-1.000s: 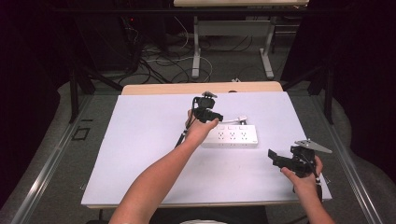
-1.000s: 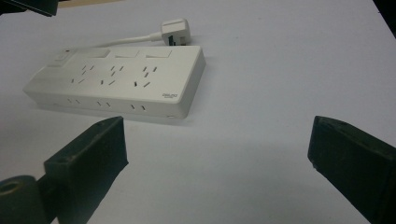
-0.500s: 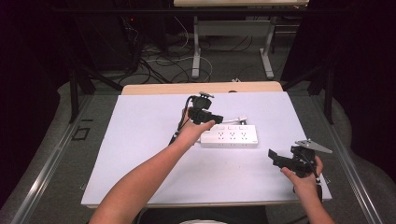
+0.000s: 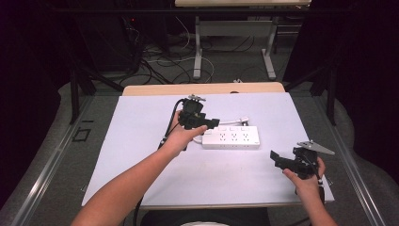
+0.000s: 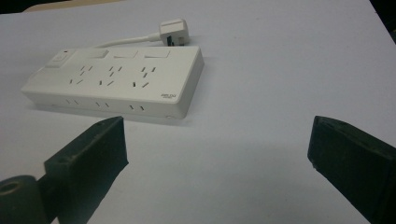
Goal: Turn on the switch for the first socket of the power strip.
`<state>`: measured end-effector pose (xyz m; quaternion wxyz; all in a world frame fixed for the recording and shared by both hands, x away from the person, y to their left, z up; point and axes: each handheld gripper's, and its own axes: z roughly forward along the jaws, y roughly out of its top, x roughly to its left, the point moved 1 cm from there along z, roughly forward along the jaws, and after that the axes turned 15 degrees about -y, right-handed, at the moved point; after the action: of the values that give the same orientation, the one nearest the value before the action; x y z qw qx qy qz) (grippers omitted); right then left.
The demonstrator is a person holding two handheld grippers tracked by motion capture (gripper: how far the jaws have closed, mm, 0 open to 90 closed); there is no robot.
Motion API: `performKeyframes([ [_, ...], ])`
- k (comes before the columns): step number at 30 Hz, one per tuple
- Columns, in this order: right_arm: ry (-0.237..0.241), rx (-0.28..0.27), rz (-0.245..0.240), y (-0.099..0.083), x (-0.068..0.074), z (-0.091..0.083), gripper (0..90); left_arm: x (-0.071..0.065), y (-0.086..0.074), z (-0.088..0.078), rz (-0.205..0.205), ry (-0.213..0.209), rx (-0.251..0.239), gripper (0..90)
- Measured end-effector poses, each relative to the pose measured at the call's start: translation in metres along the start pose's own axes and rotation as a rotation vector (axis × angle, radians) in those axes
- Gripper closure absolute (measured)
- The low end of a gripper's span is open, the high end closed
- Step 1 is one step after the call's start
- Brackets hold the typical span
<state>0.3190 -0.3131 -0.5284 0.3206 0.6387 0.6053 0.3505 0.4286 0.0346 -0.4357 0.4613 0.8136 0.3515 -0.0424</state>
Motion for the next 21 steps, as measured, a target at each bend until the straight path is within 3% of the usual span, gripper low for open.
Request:
performKeyframes([
  [4, -0.001, -0.001, 0.000, 0.000, 0.000, 0.000, 4.0, -0.002, -0.008, -0.012, -0.006, 0.001, -0.013, 15.2],
  [7, -0.006, -0.006, 0.002, 0.000, 0.000, 0.000, 4.0, -0.001, -0.014, -0.020, -0.014, 0.015, -0.033, 12.1],
  [8, -0.006, 0.021, -0.010, 0.001, 0.000, -0.002, 4.0, 0.001, -0.016, -0.023, -0.011, 0.023, -0.031, 5.7],
  [9, -0.006, 0.009, -0.004, 0.000, 0.000, -0.001, 4.0, 0.002, -0.019, -0.025, -0.016, 0.024, -0.037, 0.0],
  [14, -0.008, 0.007, -0.003, 0.000, 0.000, -0.001, 4.0, 0.007, -0.028, -0.041, -0.035, 0.060, -0.064, 0.0],
  [21, -0.009, 0.006, -0.004, 0.000, 0.001, -0.001, 4.0, 0.011, -0.043, -0.063, -0.031, 0.070, -0.087, 0.0],
])
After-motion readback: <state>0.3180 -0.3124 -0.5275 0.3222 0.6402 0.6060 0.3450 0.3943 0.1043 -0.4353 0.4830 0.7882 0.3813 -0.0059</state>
